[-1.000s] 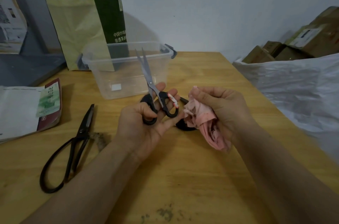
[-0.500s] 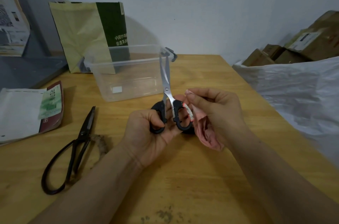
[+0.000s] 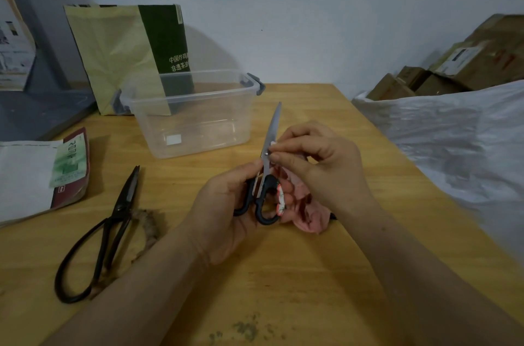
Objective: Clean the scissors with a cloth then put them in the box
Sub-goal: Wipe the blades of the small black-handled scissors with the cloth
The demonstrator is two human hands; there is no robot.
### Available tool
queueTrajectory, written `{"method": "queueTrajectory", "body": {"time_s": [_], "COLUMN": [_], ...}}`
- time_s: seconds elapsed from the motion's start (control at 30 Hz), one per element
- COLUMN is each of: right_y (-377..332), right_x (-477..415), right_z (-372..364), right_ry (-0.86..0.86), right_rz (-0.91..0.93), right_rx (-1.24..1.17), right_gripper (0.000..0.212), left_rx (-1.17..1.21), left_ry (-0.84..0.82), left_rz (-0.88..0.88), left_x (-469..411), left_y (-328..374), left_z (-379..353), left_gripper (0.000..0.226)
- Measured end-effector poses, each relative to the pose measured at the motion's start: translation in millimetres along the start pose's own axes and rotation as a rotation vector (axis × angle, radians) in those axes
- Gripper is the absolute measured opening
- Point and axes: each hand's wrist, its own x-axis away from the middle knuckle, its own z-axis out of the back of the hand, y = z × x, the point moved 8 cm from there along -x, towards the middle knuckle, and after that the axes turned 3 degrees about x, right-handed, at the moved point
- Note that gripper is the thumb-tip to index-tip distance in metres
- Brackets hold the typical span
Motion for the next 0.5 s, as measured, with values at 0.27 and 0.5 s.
{"method": "queueTrajectory", "body": {"time_s": [0.27,0.5], "right_y": [-1,29], "right_x": [1,0], "right_z": [9,49], "right_ry": [0.129,0.483], "right_rz": [-0.076,-0.337], "right_rx": [-0.167,-0.215], "right_gripper": [0.019,0.019], "left_rx": [-0.065,-0.232], "left_ry": [-0.025,-0.037], "left_rz": [0.001,0.053], "left_x": [1,6], "left_y": [-2,-10], "left_z": [-4,-11], "left_gripper": [0.031,0.048]}}
